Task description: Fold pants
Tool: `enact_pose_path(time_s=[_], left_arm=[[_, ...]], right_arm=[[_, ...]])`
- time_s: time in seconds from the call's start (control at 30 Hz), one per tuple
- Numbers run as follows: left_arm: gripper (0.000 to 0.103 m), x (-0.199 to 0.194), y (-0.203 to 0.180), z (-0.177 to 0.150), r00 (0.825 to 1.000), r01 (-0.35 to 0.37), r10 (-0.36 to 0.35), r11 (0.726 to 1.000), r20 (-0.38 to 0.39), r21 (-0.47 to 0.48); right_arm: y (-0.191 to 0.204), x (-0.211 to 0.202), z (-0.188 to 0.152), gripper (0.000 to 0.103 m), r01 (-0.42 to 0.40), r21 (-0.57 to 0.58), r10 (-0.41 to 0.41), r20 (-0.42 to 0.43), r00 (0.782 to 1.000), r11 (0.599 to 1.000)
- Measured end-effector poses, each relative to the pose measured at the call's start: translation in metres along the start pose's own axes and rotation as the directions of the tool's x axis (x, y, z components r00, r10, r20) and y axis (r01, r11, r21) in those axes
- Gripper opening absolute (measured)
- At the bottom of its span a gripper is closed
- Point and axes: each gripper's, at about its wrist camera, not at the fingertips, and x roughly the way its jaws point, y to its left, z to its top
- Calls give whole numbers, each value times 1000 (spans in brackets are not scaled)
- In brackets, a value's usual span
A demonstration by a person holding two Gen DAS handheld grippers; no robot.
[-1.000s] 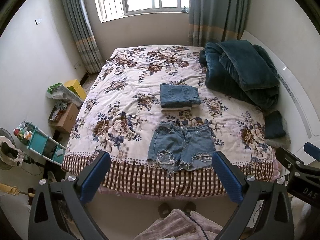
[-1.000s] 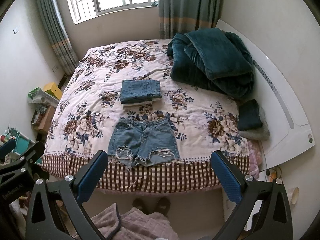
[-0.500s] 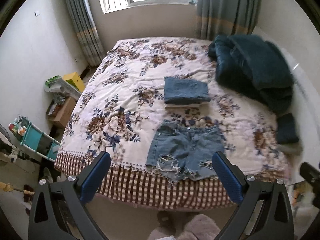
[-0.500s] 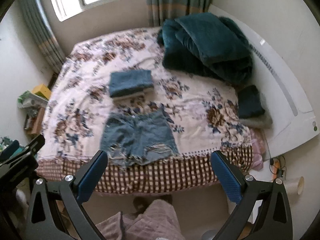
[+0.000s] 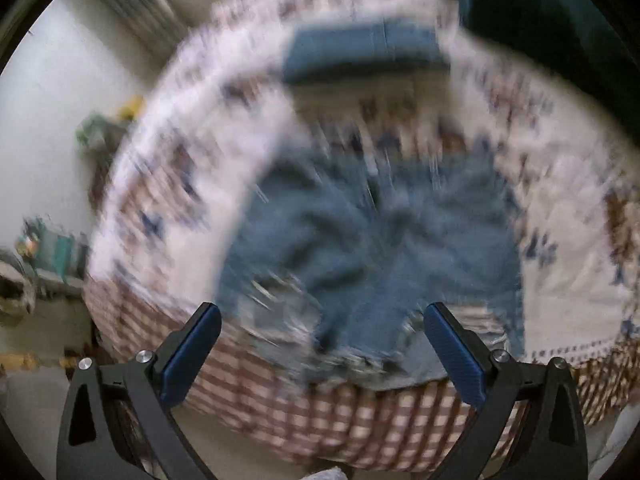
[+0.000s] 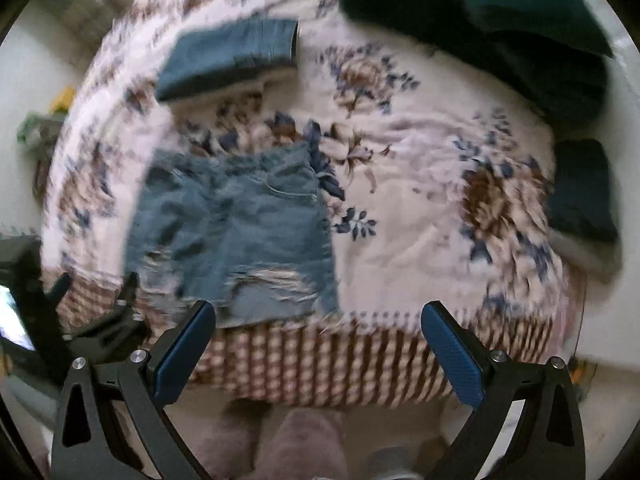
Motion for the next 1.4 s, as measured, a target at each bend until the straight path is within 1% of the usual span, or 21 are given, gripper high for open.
enact_pose_path(time_s=[0.07, 0.13, 0.17, 0.2, 0.27, 0.3, 0.37, 0.4, 0.47, 0.63, 0.67, 0.73, 0.8, 0.83, 0.9, 0.93, 0.97, 1.0, 1.1, 1.27, 1.4], left_arm=[[103, 44, -24, -11, 996, 30, -32, 999, -85, -33], [102, 67, -45, -21, 993, 28, -32, 999, -112, -29], [101, 77, -60, -27, 992, 4, -4, 1000, -127, -3], [98, 83, -73, -30, 990, -14, 16, 1000, -139, 17], [94, 90, -97, -39, 987, 12, -9, 1000, -162, 16], [94, 89, -103, -43, 985, 28, -27, 1000, -173, 8], [91, 89, -123, -51, 977, 98, -99, 995, -190, -17], [76, 89, -134, -54, 970, 132, -136, 991, -201, -30], [63, 94, -154, -59, 950, 207, -214, 977, -227, -52], [62, 121, -205, -64, 947, 208, -202, 978, -251, -1], [53, 125, -206, -64, 947, 221, -218, 975, -237, -13], [46, 129, -200, -66, 943, 247, -252, 968, -216, -53], [24, 122, -189, -68, 947, 260, -269, 963, -178, -72], [17, 120, -186, -69, 949, 256, -264, 964, -170, -71], [11, 118, -179, -73, 945, 271, -281, 959, -167, -82], [10, 117, -176, -73, 944, 276, -285, 958, -167, -77], [9, 111, -173, -73, 943, 281, -289, 957, -166, -70], [6, 106, -171, -74, 942, 286, -293, 956, -161, -66], [3, 85, -157, -75, 942, 299, -307, 951, -136, -81], [3, 35, -118, -76, 952, 286, -296, 950, -72, -126], [3, 11, -64, -71, 965, 249, -258, 954, -36, -169]], right_arm=[[-13, 54, 25, 103, -18, -33, 16, -63, 998, 999], [-25, 99, 43, 102, -45, -24, 42, -116, 992, 999], [-31, 125, 54, 97, -63, -13, 60, -154, 986, 998], [-35, 146, 61, 87, -73, -10, 70, -189, 980, 997], [-38, 180, 70, 72, -105, -25, 95, -249, 964, 994], [-39, 197, 76, 69, -111, -41, 96, -274, 957, 993], [-35, 222, 85, 68, -124, -82, 93, -308, 947, 989], [-33, 231, 90, 68, -131, -99, 93, -320, 943, 986], [-25, 248, 100, 68, -155, -141, 96, -354, 930, 978], [-10, 273, 121, 68, -173, -201, 89, -369, 925, 964], [-8, 279, 126, 68, -178, -203, 91, -376, 922, 963], [-5, 289, 137, 68, -208, -184, 122, -391, 912, 961], [0, 301, 146, 68, -240, -162, 154, -415, 897, 957], [2, 306, 149, 68, -248, -154, 164, -417, 894, 956], [7, 317, 151, 66, -260, -137, 180, -425, 887, 956], [9, 321, 151, 58, -271, -123, 197, -422, 885, 955], [9, 322, 152, 34, -277, -114, 209, -409, 888, 954], [9, 321, 150, 18, -276, -105, 216, -388, 896, 955], [11, 309, 145, 10, -285, -107, 232, -352, 907, 953], [20, 273, 143, 9, -309, -120, 262, -298, 918, 944], [31, 242, 145, 9, -322, -121, 280, -271, 921, 939]])
